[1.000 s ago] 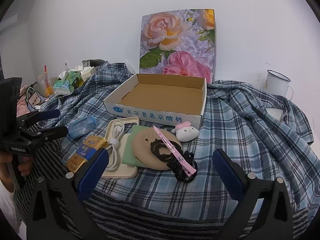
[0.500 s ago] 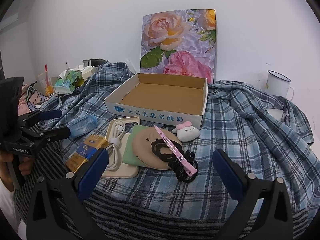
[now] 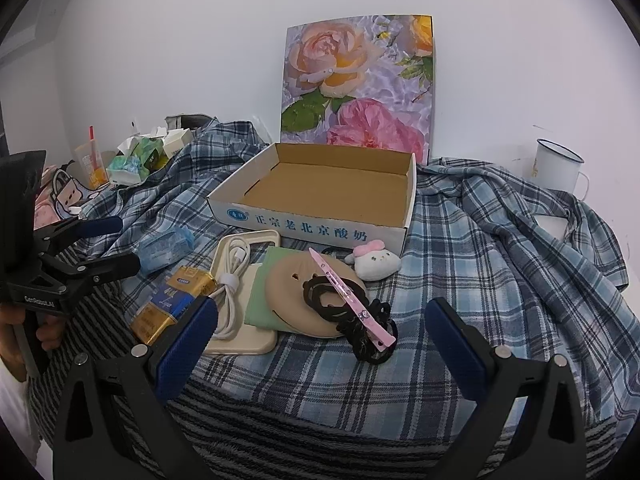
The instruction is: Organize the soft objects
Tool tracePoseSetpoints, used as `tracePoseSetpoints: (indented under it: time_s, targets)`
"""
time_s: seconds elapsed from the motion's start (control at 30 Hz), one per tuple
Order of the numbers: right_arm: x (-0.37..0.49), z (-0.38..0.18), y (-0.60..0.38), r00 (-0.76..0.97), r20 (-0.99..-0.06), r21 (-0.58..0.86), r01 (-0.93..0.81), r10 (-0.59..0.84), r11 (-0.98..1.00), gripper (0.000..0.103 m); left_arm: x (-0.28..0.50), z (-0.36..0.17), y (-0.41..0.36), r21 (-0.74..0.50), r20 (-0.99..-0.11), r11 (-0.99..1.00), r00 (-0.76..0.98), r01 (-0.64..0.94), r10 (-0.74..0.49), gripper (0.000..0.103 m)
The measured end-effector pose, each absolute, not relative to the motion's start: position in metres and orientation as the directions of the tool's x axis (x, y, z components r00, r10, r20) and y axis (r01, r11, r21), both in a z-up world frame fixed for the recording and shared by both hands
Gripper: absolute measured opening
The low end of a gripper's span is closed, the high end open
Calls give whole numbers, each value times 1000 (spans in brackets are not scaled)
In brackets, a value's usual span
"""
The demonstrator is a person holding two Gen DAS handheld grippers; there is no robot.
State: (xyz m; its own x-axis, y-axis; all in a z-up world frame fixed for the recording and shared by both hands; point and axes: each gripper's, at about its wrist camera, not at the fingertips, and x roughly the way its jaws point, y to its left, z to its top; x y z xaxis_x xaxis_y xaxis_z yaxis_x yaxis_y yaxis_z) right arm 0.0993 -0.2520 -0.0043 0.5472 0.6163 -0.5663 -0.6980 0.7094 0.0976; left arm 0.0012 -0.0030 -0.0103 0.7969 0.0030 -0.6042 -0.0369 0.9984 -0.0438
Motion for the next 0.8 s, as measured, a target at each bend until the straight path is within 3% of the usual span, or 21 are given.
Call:
tracePoseSetpoints:
  time_s: [0.8]
  targets:
    - [101, -5, -252, 544, -575, 98, -696, 611, 712, 103, 4, -9, -5, -40, -621, 999, 784, -29, -2, 103]
